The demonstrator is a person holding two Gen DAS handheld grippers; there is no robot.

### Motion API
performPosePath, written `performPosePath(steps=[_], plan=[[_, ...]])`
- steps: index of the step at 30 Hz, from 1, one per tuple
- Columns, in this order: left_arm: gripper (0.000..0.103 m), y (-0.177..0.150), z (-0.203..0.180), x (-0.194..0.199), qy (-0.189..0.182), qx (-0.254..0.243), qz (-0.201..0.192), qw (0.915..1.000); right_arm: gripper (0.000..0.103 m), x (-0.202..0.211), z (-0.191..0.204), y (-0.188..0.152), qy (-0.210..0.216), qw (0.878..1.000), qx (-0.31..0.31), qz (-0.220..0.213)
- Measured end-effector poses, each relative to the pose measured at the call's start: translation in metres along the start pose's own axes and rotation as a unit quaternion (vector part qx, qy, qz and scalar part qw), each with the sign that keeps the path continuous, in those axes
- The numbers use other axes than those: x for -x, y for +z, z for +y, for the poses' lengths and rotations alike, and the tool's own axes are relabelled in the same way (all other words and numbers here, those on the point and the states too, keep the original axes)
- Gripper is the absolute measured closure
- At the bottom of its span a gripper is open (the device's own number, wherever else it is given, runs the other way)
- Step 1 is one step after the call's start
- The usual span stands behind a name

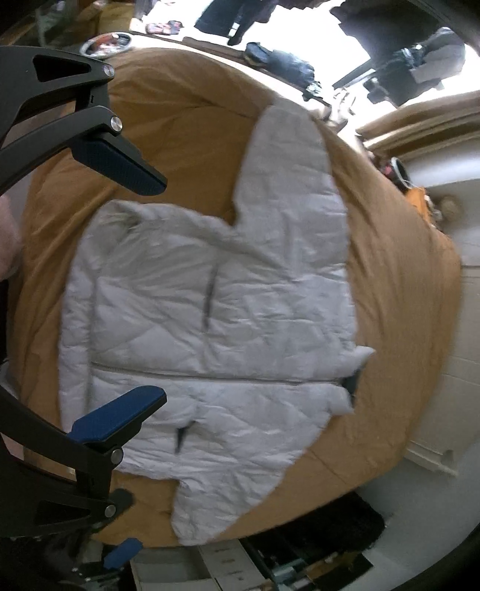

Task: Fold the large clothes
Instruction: 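Grasp a white jacket sleeve cuff with the left tool and lift it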

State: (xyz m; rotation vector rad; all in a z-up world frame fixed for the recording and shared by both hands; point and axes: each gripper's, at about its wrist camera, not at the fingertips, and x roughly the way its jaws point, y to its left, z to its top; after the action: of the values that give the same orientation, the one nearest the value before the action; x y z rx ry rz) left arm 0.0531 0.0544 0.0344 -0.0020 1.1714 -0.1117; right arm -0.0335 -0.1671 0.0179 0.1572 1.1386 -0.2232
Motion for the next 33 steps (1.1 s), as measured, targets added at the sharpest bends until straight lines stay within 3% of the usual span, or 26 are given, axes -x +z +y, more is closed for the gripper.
performPosePath(steps=[6,9,11,14,18,20,24,27,28,30,31,33], plan=[[0.000,0.064,0.066,-0.040,-0.025,0.060,-0.018,0.9977,0.000,-0.014,0.012,0.034,0.048,0.997,0.061,0.025],[0.000,0.089,0.127,-0.087,-0.060,0.105,-0.009,0.9926,0.000,-0.039,0.011,0.053,0.086,0.994,0.062,0.040],[0.000,0.094,0.181,-0.119,-0.042,0.152,-0.021,0.9873,0.000,-0.056,0.008,0.070,0.115,0.991,0.062,0.010],[0.001,0.098,0.259,-0.171,-0.002,0.202,-0.018,0.9792,0.000,-0.087,0.009,0.092,0.101,0.992,0.079,-0.015],[0.001,0.103,0.337,-0.230,0.034,0.239,-0.007,0.9703,0.000,-0.139,0.013,0.118,0.083,0.993,0.084,-0.015],[0.001,0.110,0.360,-0.255,0.022,0.253,-0.014,0.9672,0.000,-0.165,0.017,0.126,0.079,0.993,0.087,-0.008],[0.007,0.119,0.402,-0.296,-0.037,0.328,-0.028,0.9434,0.000,-0.207,0.022,0.129,0.070,0.992,0.103,0.016],[0.011,0.122,0.417,-0.319,-0.040,0.356,-0.030,0.9331,0.000,-0.230,0.021,0.132,0.062,0.992,0.108,0.021],[0.015,0.123,0.420,-0.323,-0.037,0.361,-0.033,0.9314,0.000,-0.237,0.021,0.133,0.062,0.992,0.105,0.020],[0.038,0.123,0.427,-0.326,-0.026,0.364,-0.047,0.9298,0.000,-0.249,0.019,0.134,0.058,0.993,0.099,0.022],[0.065,0.123,0.429,-0.327,-0.018,0.363,-0.051,0.9303,0.000,-0.255,0.019,0.134,0.054,0.994,0.094,0.024],[0.081,0.121,0.434,-0.328,-0.049,0.375,-0.059,0.9238,0.000,-0.263,0.018,0.134,0.052,0.995,0.085,0.028]])
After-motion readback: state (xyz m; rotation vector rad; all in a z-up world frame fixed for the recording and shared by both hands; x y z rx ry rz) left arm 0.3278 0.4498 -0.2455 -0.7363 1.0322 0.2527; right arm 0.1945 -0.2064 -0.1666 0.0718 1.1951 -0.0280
